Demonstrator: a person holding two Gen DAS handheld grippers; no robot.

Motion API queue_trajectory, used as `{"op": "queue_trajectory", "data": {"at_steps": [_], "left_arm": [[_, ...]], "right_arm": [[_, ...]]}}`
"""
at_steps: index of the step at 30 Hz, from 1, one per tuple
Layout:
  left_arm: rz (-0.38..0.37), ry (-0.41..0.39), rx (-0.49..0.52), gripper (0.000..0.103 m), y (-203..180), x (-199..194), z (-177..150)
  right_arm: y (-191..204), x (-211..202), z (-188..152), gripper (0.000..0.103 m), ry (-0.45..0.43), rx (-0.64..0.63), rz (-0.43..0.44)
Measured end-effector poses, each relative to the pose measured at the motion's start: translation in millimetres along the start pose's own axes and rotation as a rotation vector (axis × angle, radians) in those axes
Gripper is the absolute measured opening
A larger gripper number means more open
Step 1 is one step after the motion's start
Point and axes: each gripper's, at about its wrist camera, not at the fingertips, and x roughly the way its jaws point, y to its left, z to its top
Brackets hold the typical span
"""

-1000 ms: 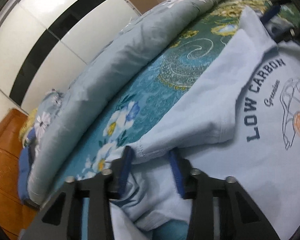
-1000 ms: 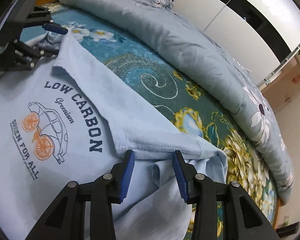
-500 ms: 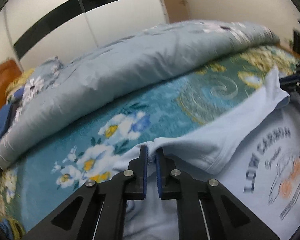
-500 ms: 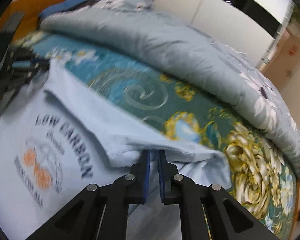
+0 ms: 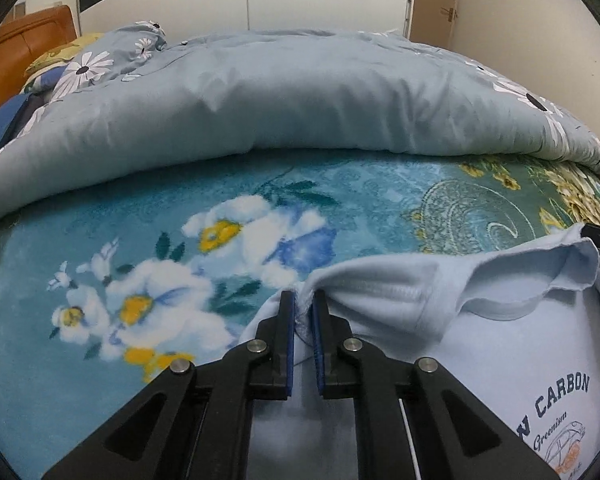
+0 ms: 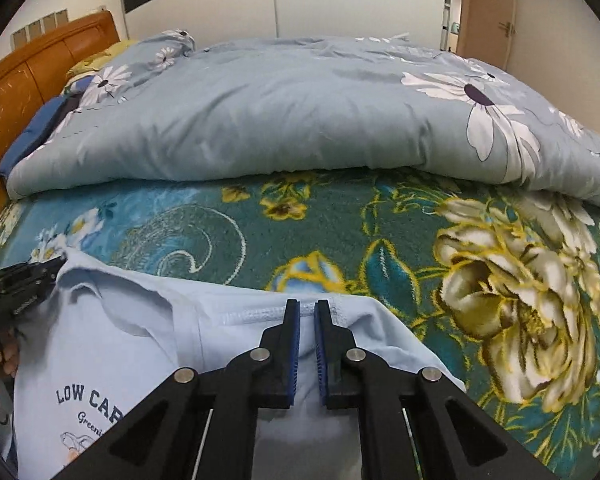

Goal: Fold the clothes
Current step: 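Lower the shirt onto the blanket with both grippers, laying it flat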

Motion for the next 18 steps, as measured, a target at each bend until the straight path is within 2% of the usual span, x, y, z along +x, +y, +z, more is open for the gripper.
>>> {"op": "queue_trajectory", "data": {"at_steps": [7, 9, 13, 15, 18], "left_arm": [[-0.044, -0.017, -0.052, 0.011, 10.9, -7.1, -2.0], [-0.035, -0.033, -0.056, 0.011, 10.5, -18.7, -4.8], [0.006, -0.077, -0.037, 0.012, 1.6, -64.7, -22.0], [0.025, -0.105, -0.036, 0.019, -7.7, -89.1, -36.4], [0.042, -0.119, -0.069, 0.023, -19.1, -116.7, -61.6]], "right_arm": [[-2.4, -70.1, -25.8, 0.01, -0.133, -0.025, 0.026], [-6.5, -91.8, -48.6, 0.014, -0.127, -0.013, 0.051], [-14.3, -123.2, -104.0, 0.035, -0.083, 0.0, 0.088], [-17.3, -132.0, -131.9, 0.036, -0.054, 0.009, 0.104], [-22.7, -133.4, -163.6, 0.036, -0.003, 0.052, 0.118]]}}
